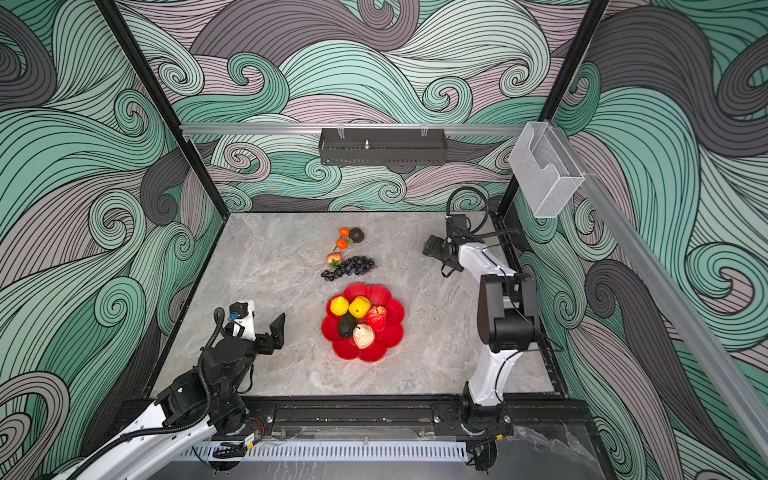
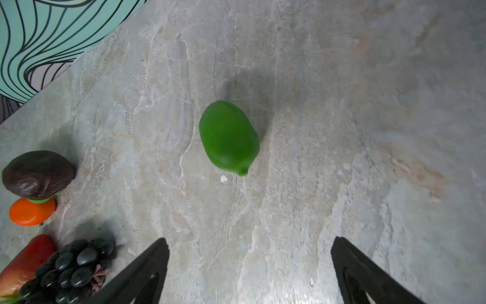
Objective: Place and organize the fake fruits in the fruit bowl
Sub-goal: 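Open and draw back the left gripper while the right gripper reaches toward the green fruit, then grasp the green fruit with the right gripper and lift it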
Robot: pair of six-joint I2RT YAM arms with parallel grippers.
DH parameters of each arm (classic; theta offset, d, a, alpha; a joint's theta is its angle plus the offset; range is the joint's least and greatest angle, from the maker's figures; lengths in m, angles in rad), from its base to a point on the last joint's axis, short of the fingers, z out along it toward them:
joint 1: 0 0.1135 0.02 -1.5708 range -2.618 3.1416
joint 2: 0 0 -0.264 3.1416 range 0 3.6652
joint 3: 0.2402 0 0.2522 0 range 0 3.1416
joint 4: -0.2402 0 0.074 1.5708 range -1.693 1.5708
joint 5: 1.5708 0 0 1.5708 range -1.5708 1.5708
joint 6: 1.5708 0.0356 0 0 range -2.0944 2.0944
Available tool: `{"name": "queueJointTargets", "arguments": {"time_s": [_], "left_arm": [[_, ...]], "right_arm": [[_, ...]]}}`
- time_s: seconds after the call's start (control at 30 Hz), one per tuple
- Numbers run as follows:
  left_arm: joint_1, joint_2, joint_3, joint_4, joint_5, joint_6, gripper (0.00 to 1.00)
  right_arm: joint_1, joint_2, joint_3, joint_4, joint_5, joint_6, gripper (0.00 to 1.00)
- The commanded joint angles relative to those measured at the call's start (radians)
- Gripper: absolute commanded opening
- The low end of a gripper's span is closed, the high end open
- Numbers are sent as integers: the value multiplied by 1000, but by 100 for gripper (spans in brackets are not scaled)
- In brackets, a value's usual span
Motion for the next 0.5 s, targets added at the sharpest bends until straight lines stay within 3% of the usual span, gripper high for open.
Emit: {"name": "queueJointTargets", "arguments": {"time_s": [0.0,0.3,0.47], "left_arm": [[7,28,8,36,2,15,91],[9,88,9,72,6,23,93],[10,118,6,98,7,27,93]], "right_arm": [[0,83,104,-73,8,-43,95],[0,245,289,-148,11,-88,90],[0,320,372,-176,-23,-98,82]]}}
